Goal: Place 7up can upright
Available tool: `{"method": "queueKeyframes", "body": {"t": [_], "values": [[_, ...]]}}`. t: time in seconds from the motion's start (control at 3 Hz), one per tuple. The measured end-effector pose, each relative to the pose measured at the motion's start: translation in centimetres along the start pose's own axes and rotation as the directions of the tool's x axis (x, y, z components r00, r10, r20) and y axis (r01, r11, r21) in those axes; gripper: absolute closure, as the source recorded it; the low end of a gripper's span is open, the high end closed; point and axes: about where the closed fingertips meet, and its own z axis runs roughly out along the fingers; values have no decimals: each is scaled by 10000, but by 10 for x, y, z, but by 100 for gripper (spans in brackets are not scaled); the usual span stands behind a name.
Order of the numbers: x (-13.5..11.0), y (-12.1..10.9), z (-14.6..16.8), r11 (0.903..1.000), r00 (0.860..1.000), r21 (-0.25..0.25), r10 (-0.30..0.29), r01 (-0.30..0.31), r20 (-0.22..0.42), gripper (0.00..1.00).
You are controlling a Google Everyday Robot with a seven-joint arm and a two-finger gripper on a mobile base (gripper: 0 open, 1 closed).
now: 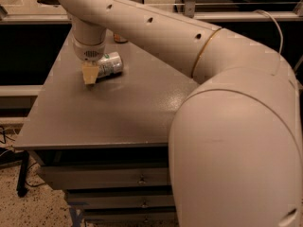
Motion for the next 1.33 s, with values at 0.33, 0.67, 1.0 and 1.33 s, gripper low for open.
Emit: {"method": "queueKeyframes", "body": {"t": [0.33,0.67,1.0,1.33], "values": [[-7,-5,-14,9995,9959,-12,331,-331,843,87],[-20,-19,-45,9958,9568,-148,914,-909,2762,100],[-30,-31,-73,9885,8634,-456,1483,-1442,4822,100],[-35,-39,-93,9775,7137,-988,2038,-1863,6701,100]]}}
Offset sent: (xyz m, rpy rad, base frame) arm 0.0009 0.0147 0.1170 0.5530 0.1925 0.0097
